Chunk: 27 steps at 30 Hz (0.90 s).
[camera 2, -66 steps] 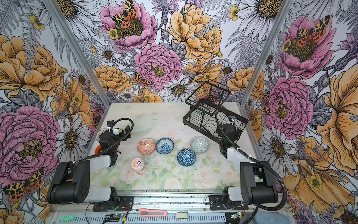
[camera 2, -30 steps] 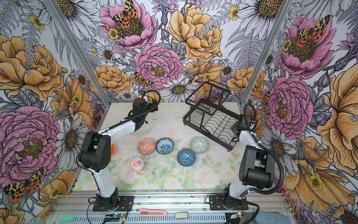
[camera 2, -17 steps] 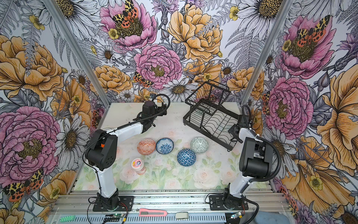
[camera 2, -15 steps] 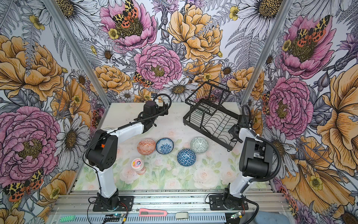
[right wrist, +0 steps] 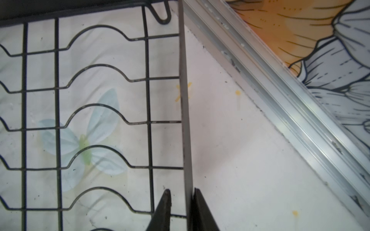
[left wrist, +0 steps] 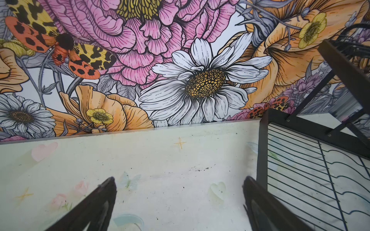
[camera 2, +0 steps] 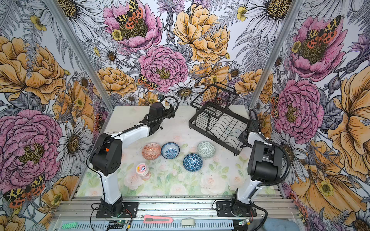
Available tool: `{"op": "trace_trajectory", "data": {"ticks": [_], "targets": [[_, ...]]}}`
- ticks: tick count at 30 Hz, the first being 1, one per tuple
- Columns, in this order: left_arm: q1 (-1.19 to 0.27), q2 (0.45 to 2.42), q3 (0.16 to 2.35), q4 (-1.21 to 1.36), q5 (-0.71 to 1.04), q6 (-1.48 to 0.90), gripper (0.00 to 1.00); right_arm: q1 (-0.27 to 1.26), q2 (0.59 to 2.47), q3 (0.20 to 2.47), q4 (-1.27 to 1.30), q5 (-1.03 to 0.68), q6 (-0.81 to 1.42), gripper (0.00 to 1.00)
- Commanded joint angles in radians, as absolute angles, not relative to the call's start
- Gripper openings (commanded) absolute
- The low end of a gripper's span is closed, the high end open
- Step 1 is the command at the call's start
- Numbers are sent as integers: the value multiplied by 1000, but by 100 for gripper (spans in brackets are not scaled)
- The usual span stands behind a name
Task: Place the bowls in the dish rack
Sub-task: 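Drag the black dish rack with the right gripper toward the table center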
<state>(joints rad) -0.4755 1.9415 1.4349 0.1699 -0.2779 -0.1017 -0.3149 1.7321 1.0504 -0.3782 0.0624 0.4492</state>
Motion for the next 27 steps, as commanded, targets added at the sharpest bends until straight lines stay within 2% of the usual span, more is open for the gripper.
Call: {"op": "trace_trajectory", "data": {"ticks": [1, 6, 10, 16, 27], "targets": [[-469, 1956, 1465, 152, -308, -98, 99, -298, 1738, 1085, -358, 47, 387, 18], [-457, 1935, 1452, 139, -333, -100, 99, -278, 1738, 1089, -358, 72, 289, 6], [-438, 1914, 1434, 121, -323, -108, 99, -254, 1747, 1104, -356, 96, 222, 0], [-408, 1886, 1433, 89, -327, -146, 99, -184, 1777, 1126, -356, 133, 133, 0], [-362, 1794, 1389, 35, -343, -236, 99, -91, 1853, 1234, -356, 121, 133, 0]]}}
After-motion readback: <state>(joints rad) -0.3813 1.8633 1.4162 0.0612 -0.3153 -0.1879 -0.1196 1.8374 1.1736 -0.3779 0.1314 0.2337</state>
